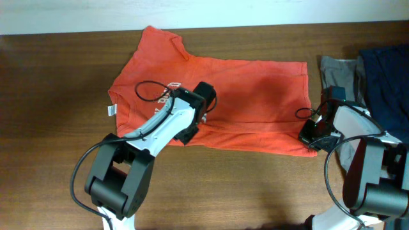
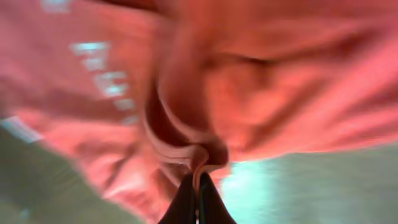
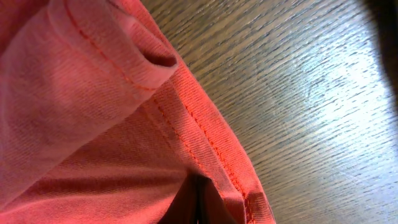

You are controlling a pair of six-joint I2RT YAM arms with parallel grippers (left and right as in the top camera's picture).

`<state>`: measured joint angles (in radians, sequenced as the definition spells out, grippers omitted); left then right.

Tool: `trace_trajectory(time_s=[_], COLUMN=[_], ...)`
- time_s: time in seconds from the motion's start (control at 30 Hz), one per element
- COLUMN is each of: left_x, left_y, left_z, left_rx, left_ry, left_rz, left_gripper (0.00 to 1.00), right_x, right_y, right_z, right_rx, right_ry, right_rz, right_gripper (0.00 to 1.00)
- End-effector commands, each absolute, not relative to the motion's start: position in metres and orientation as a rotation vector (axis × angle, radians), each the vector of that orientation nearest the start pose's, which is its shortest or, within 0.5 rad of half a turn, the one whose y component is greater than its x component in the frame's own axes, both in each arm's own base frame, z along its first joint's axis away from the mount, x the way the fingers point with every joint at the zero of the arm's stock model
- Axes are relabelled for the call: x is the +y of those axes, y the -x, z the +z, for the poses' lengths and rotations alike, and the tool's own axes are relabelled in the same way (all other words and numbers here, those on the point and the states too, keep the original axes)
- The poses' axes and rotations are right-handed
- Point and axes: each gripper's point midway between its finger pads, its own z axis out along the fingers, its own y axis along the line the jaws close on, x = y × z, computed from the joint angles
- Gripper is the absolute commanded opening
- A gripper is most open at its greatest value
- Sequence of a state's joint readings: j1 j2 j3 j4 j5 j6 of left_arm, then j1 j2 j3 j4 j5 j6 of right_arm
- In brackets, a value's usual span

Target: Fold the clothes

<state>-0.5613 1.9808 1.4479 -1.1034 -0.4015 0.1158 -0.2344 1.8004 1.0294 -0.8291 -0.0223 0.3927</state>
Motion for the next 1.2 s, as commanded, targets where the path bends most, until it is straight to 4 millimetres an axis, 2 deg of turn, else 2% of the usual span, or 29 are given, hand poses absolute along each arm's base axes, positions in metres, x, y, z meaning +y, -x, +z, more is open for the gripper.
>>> trace_trajectory(time_s=[0.0, 0.13, 0.3, 0.4, 0.47, 0.6, 0.63, 0.83, 0.9, 1.03, 1.1, 1.17], left_x=[-0.094, -0.075, -0.037, -0.028, -0.023, -0.014, -0.007, 0.028, 0.032, 0.029, 0.028, 0.029], left_y=[-0.374, -0.392, -0.411, -0.422, -0.438, -0.458, -0.465, -0.478, -0.481, -0.489, -0.492, -0.493], left_z=[0.100, 0.106, 0.110, 0.107, 0.110, 0.118, 0.121, 0.128, 0.129, 0.128, 0.129, 0.130], left_rx=[2.696, 2.653, 2.657, 2.662, 2.619, 2.551, 2.528, 2.499, 2.492, 2.484, 2.470, 2.467], left_ry=[-0.755, -0.651, -0.474, -0.493, -0.489, -0.411, -0.363, -0.225, -0.203, -0.229, -0.223, -0.218], left_rz=[0.921, 0.973, 0.979, 0.928, 0.909, 0.888, 0.881, 0.887, 0.863, 0.795, 0.784, 0.784], left_gripper=[0.00, 0.00, 0.00, 0.00, 0.00, 0.00, 0.00, 0.01, 0.08, 0.15, 0.21, 0.36], right_x=[-0.079, -0.078, -0.078, -0.078, -0.078, -0.078, -0.078, -0.077, -0.077, -0.077, -0.077, -0.077], right_y=[-0.268, -0.267, -0.265, -0.265, -0.265, -0.265, -0.265, -0.263, -0.263, -0.263, -0.263, -0.262], right_z=[-0.016, -0.016, -0.016, -0.016, -0.016, -0.016, -0.016, -0.016, -0.016, -0.015, -0.015, -0.015], right_rx=[3.058, 3.060, 3.079, 3.078, 3.078, 3.078, 3.079, 3.089, 3.090, 3.090, 3.092, 3.093], right_ry=[-1.020, -1.020, -0.999, -0.999, -0.999, -0.999, -0.999, -0.990, -0.990, -0.990, -0.990, -0.990], right_rz=[-0.104, -0.104, -0.104, -0.104, -0.104, -0.104, -0.104, -0.105, -0.105, -0.105, -0.105, -0.106], right_gripper=[0.04, 0.04, 0.04, 0.04, 0.04, 0.04, 0.04, 0.04, 0.04, 0.04, 0.04, 0.04])
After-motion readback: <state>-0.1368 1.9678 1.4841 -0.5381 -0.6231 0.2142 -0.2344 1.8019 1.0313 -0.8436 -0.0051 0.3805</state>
